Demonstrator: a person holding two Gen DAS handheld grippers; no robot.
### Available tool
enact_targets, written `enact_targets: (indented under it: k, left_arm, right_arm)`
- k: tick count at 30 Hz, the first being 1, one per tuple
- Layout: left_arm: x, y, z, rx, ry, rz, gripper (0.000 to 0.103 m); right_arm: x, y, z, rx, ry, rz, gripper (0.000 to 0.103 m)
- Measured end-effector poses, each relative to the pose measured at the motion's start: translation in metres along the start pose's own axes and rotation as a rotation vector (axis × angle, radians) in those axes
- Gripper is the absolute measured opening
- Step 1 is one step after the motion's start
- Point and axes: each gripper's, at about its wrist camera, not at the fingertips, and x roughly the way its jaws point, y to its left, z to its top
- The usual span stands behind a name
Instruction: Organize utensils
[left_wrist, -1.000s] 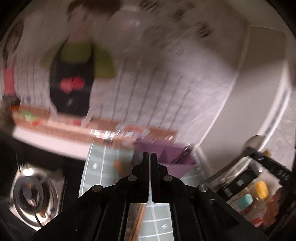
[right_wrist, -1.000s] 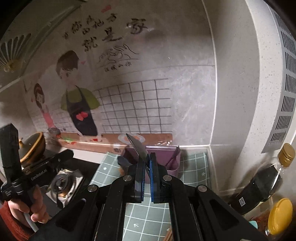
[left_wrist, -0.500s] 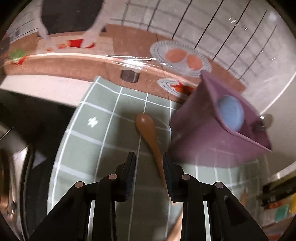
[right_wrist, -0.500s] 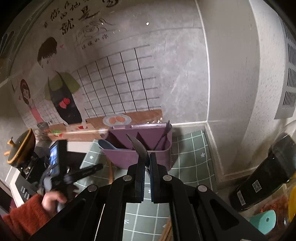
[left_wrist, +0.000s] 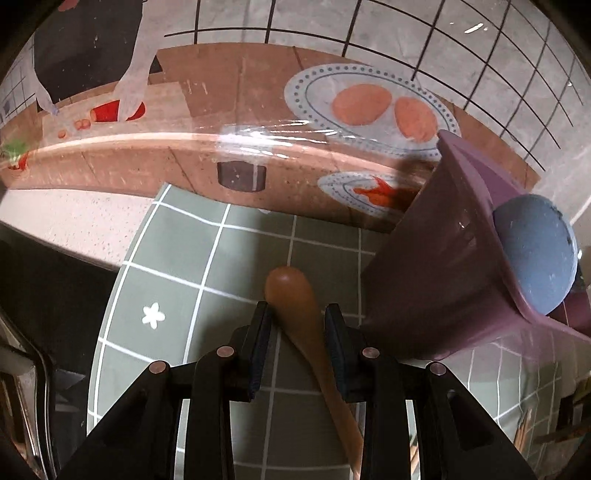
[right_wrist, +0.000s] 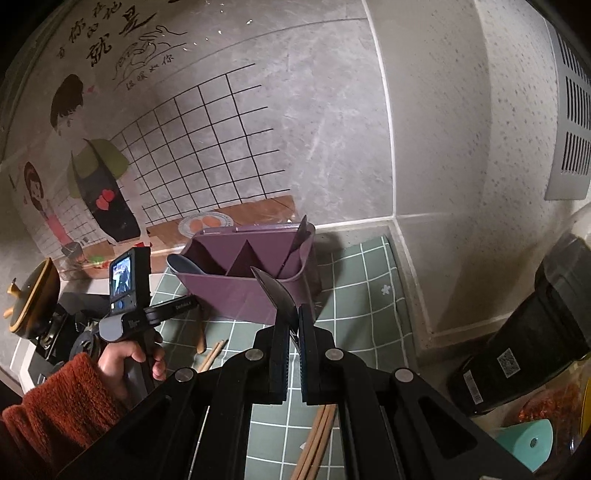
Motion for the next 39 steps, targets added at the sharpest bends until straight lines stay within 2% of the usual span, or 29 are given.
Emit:
enact_targets:
  k: [5, 10, 11, 12, 16, 21, 23, 25, 26, 27, 29, 33, 39]
  left_arm:
    - [0.0, -0.007, 0.0, 0.032, -0.008, 0.05, 0.029]
    - [-0.037, -0.001, -0.034, 0.035, -0.025, -0.012, 0.025]
    - [-0.049, 0.001, -0.041, 0.038, -0.045, -0.026, 0.01]
    - [-0.058, 0.001, -0.047, 0.045, -0.058, -0.036, 0.0]
    - [-0.102, 0.002, -0.07, 0.076, -0.15, -0.073, 0.0]
    - [-0.126, 0.024, -0.072, 0.036, -0.144, -0.102, 0.0]
    - [-0.129, 0.037, -0.07, 0.005, -0.132, -0.115, 0.003]
    - [-0.125, 0.045, -0.068, 0.009, -0.106, -0.137, 0.014]
    - [-0.124, 0.047, -0.068, 0.012, -0.098, -0.14, 0.039]
    - [-0.122, 0.049, -0.068, 0.009, -0.101, -0.142, 0.057]
    - [-0.112, 0.042, -0.069, 0.064, -0.062, -0.118, 0.058]
    - [-0.092, 0.022, -0.068, 0.213, -0.023, -0.042, 0.051]
    - [-0.058, 0.013, -0.055, 0.279, 0.034, 0.001, 0.044]
  right_arm:
    - [0.001, 0.003, 0.0, -0.007, 0.002, -0.001, 0.004]
    - [-0.005, 0.009, 0.002, -0.019, -0.012, 0.019, 0.004]
    - [-0.008, 0.009, 0.003, -0.019, -0.016, 0.025, 0.004]
    - [-0.01, 0.01, 0.004, -0.018, -0.02, 0.037, 0.004]
    - [-0.013, 0.016, 0.008, -0.027, -0.02, 0.059, 0.004]
    - [-0.008, 0.023, 0.006, -0.033, 0.015, 0.07, 0.004]
    - [-0.009, 0.024, 0.002, -0.045, 0.019, 0.062, 0.004]
    - [-0.011, 0.024, -0.002, -0.054, 0.023, 0.058, 0.004]
    - [-0.011, 0.024, -0.004, -0.055, 0.027, 0.061, 0.004]
    - [-0.01, 0.023, -0.006, -0.055, 0.03, 0.065, 0.004]
    - [-0.008, 0.023, -0.01, -0.056, 0.035, 0.073, 0.004]
    - [0.0, 0.021, -0.016, -0.038, 0.05, 0.08, 0.004]
    - [0.005, 0.022, -0.021, -0.037, 0.061, 0.055, 0.004]
